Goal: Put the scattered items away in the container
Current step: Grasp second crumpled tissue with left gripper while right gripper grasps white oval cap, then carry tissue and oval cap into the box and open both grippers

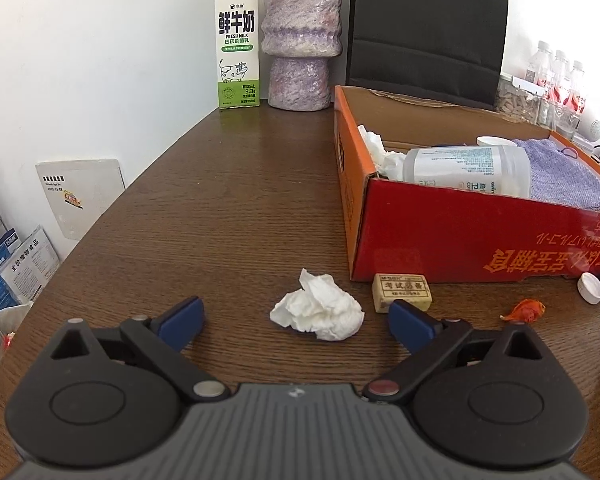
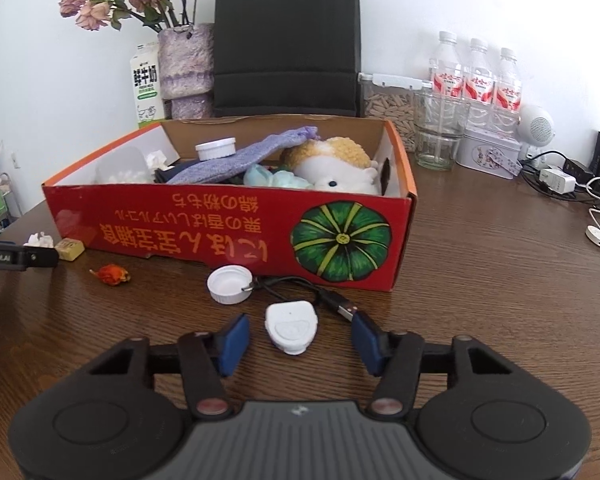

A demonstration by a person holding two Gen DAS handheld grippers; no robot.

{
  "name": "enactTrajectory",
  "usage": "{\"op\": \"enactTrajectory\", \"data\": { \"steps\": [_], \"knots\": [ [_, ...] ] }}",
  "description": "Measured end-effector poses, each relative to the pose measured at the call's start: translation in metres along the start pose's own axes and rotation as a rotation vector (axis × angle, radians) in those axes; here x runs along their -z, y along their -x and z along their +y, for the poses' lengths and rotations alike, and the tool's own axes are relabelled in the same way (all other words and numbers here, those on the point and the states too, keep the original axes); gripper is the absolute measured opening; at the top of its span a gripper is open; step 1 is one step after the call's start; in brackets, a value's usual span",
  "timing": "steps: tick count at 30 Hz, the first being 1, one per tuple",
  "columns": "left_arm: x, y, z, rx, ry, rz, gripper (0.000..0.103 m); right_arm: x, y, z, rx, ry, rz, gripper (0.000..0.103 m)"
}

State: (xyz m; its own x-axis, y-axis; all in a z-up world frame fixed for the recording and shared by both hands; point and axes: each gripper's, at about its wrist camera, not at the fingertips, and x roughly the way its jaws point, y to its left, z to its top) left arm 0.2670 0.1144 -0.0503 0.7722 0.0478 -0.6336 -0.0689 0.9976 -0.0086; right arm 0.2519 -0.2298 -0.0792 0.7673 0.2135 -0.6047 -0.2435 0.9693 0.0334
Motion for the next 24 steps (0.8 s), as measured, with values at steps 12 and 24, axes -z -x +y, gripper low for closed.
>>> {"op": "enactTrajectory", "data": {
  "steps": [12,24],
  "knots": [
    [0.003,0.01,-0.002,0.059,-0.008,-0.049,0.026,0.002,0.005,0.01,-0.016,0.041,-0.012,0.026],
    [0.007,0.019,-0.006,0.064,0.004,-0.074,0.024,0.003,0.01,0.013,0.003,0.054,-0.048,0.026]
  ]
}}
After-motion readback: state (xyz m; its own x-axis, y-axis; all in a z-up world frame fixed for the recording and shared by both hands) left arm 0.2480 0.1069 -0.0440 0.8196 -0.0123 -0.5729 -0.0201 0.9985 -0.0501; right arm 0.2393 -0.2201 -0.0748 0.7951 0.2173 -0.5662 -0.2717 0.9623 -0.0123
